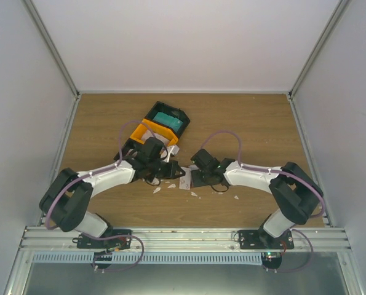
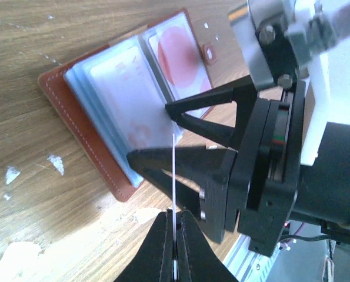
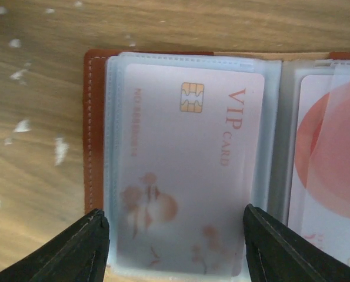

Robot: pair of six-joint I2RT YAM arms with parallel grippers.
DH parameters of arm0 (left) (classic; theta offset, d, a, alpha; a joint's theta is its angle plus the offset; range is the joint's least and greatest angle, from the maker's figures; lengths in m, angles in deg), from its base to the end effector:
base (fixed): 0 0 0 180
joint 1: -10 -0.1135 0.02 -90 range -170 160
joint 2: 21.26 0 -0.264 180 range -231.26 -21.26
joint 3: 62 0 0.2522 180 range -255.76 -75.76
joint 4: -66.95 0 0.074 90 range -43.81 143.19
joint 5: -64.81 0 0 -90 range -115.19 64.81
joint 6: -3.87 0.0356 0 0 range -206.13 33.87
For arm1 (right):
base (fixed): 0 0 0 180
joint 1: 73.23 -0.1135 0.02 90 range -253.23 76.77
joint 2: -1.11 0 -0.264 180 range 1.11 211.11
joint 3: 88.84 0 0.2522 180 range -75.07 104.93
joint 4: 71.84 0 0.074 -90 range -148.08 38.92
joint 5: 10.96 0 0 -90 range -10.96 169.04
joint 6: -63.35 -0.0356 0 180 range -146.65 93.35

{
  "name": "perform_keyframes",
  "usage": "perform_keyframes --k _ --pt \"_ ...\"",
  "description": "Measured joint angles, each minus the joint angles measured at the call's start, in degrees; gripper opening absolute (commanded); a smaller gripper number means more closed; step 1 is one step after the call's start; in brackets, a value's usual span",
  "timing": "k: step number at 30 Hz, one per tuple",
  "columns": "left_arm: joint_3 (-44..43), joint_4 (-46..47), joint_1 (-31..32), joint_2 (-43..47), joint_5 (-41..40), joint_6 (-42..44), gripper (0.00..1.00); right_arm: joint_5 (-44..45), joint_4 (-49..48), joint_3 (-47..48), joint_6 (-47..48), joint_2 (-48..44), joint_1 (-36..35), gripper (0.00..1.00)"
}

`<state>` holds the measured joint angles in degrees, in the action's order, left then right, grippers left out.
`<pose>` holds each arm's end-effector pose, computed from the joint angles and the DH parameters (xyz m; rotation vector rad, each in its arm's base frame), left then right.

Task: Put the credit cards into the card holder
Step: Turn over the card slot in the card holder.

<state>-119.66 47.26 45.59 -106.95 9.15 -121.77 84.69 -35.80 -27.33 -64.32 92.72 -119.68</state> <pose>0.2260 -0.1865 0.1817 0.3100 2.6045 -1.2406 0.2023 0.2077 0.1508 -0.1821 2.7471 0.2888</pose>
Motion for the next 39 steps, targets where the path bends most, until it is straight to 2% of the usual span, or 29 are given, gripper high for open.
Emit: perform_keyframes --k 5,14,21,30,39 --pt "1.33 -1.99 -0.24 4.09 -2.75 -0.44 0.0 -1.2 -0.22 0.02 -2.93 -2.1 -1.33 0.69" --pt "3.89 -0.57 -0.57 5.38 -2.36 -2.71 0.0 1.31 1.46 -0.42 -0.98 -8.68 2.12 0.44" --pt "4.2 2.36 -0.57 2.27 -1.64 -4.94 0.0 -2.56 0.79 -3.85 3.41 -7.52 5.01 0.33" --pt "4.0 2.8 -0.57 -1.99 -2.08 -5.55 0.0 -4.61 -0.46 -5.51 5.51 -5.22 5.66 0.27" --pt "3.5 2.99 -0.57 -4.0 -2.05 -5.55 0.0 -4.7 -2.49 -5.75 5.95 -4.5 5.66 0.27"
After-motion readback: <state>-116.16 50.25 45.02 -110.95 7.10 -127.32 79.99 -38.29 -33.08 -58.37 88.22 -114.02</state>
